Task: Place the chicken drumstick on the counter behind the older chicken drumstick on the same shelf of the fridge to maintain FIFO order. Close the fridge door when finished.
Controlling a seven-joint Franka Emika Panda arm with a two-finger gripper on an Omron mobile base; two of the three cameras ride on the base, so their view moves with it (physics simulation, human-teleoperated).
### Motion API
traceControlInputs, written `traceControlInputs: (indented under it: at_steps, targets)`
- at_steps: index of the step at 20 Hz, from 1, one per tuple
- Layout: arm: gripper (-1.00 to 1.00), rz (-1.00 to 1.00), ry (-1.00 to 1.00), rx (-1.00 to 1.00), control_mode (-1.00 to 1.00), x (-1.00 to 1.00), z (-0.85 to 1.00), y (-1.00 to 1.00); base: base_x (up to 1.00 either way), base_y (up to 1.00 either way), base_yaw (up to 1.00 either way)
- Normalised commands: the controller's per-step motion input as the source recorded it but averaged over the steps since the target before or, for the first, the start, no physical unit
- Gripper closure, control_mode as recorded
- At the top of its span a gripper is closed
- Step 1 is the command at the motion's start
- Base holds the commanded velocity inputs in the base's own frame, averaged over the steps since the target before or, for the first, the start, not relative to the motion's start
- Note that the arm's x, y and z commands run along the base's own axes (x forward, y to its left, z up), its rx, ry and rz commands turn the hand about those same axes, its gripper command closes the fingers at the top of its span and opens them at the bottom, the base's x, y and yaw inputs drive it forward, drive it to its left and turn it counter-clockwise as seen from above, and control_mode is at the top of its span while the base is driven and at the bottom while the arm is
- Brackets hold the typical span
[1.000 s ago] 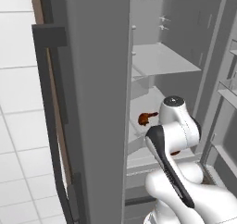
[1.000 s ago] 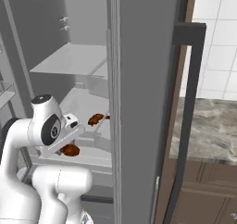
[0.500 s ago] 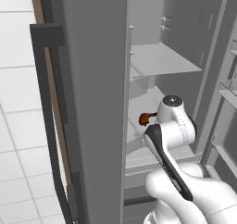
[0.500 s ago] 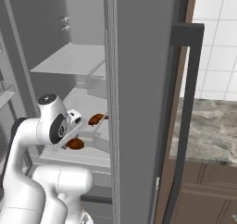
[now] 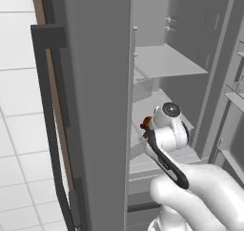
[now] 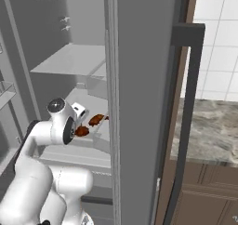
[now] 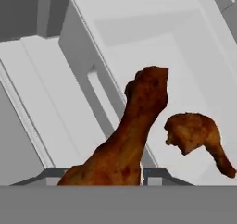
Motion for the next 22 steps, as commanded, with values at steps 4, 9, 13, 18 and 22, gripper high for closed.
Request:
traceControlInputs:
  at_steps: [4,9,13,18,22]
  targets:
    - [1.00,0.07,0.00,0.00,-1.00,0.88,0.03,0.15,0.00,0.00,0.00]
    - [1.00,0.03,0.00,-0.06,-1.00,0.51,0.37,0.18,0.00,0.00,0.00]
    - [1.00,0.00,-0.01,-0.09,-1.00,0.45,-0.01,0.36,0.00,0.00,0.00]
    - [1.00,0.00,-0.08,-0.05,-1.00,0.37,-0.02,0.24,0.00,0.00,0.00]
    - [1.00,0.00,0.00,-0.01,-1.00,0.47,-0.01,0.05,0.00,0.00,0.00]
